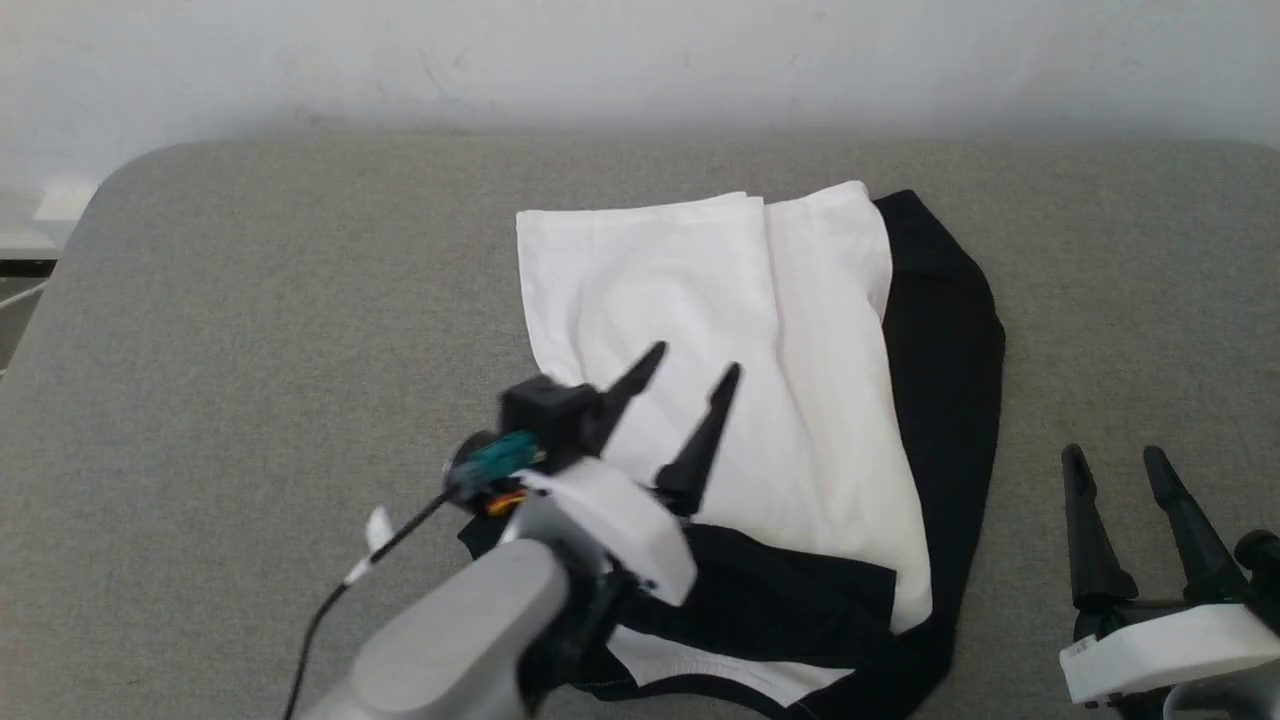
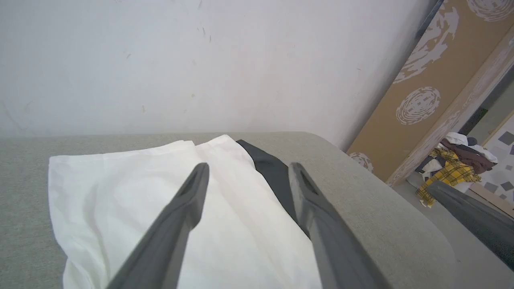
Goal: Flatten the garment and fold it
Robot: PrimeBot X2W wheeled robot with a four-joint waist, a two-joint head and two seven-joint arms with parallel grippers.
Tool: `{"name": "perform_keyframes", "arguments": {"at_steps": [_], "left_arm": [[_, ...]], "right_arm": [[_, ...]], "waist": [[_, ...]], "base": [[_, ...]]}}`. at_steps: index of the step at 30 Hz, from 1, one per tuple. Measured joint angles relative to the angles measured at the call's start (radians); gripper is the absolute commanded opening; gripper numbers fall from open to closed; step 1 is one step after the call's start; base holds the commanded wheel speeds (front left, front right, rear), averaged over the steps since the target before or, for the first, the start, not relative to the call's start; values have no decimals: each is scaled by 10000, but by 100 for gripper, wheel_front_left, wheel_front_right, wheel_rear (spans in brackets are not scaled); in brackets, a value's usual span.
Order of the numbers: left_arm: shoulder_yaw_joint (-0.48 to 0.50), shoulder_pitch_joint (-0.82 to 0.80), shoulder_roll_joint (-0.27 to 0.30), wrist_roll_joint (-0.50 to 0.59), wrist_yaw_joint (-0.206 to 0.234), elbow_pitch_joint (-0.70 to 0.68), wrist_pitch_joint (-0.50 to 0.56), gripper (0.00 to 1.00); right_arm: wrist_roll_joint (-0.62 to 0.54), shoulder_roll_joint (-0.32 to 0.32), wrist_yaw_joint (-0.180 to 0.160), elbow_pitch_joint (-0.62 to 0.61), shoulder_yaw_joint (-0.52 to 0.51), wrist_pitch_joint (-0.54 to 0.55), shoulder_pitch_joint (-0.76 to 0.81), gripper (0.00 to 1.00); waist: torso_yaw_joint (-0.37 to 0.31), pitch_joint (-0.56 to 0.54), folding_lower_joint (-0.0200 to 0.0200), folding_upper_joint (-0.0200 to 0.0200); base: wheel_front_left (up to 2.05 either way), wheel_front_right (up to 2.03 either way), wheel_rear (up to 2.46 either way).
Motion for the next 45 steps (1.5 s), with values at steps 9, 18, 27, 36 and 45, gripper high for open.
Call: {"name": "perform_keyframes", "arguments": {"at_steps": [9, 18, 27, 36, 45], "left_arm": [[3756, 3229, 1450, 2529, 838, -3392, -238, 100], [6096, 6117, 1333, 4966, 1457, -4006, -238, 100], [7450, 6649, 63, 5323, -161, -4197, -238, 100], [8276, 6598, -734, 5653, -1267, -4498, -238, 100], [8571, 5997, -1104, 5846, -1987, -4853, -238, 100]], "right_arm": [[-46, 2, 0, -81, 4, 61, 134, 100], [35, 0, 0, -54, 63, 59, 214, 100], [211, 2, 0, 113, 8, -48, 233, 100], [527, 8, 0, -372, -366, 1578, -2528, 100], [196, -332, 0, 157, -917, 5313, -7154, 100]], "waist": [[80, -7, 0, 0], [226, -93, -1, 0], [289, -5, 0, 0], [239, 618, 2, 0], [219, 1746, 3, 0]], "base": [[0, 0, 0], [0, 0, 0], [0, 0, 0], [0, 0, 0], [0, 0, 0]]}}
